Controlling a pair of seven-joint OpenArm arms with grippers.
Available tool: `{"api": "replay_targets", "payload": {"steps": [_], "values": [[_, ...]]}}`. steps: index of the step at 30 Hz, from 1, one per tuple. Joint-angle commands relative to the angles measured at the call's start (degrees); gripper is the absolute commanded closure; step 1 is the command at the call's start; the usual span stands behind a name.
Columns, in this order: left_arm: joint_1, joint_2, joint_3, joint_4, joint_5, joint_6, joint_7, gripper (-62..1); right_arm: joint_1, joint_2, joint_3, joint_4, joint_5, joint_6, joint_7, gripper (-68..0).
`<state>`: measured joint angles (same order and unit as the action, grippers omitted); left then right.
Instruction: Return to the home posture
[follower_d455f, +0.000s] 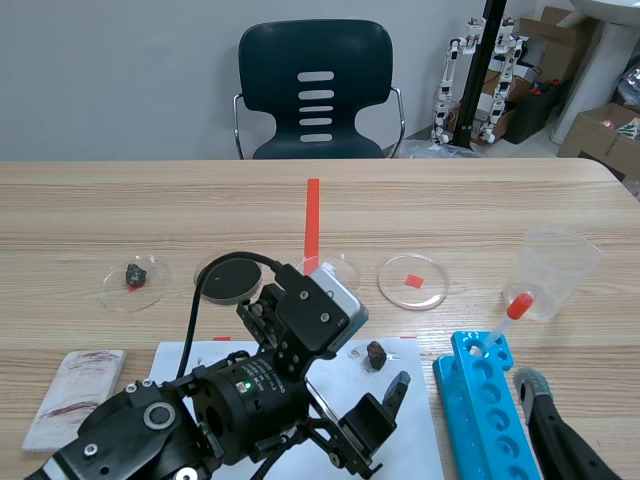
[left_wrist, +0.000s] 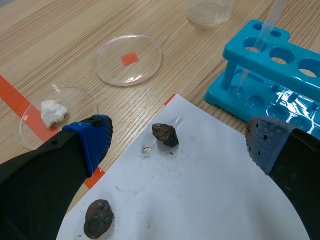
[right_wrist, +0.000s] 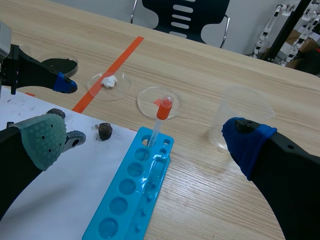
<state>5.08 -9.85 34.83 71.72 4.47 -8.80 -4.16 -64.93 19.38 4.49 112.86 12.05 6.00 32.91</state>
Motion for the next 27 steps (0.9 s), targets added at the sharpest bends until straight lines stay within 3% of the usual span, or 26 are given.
{"api": "replay_targets", "payload": {"steps": [1,18,27], "values": [[-0.20,0.44,0.09,0.35,-0.35,0.07,-0.96,-55.7,0.35,0.00,0.37,0.81,0.57,-0.20,0.83,-67.9],[-0.20,0.26,-0.17,0.35,-0.35,0.07,-0.98,-55.7,0.35,0.00,0.37,0.81,0.57,-0.20,0.83,-67.9],[3.93,-2.67,-7.15,5.44,-0.81,0.04,-2.69,-55.7,0.35,0.00,0.37,0.81,0.57,-0.20,0.83,-67.9]]}}
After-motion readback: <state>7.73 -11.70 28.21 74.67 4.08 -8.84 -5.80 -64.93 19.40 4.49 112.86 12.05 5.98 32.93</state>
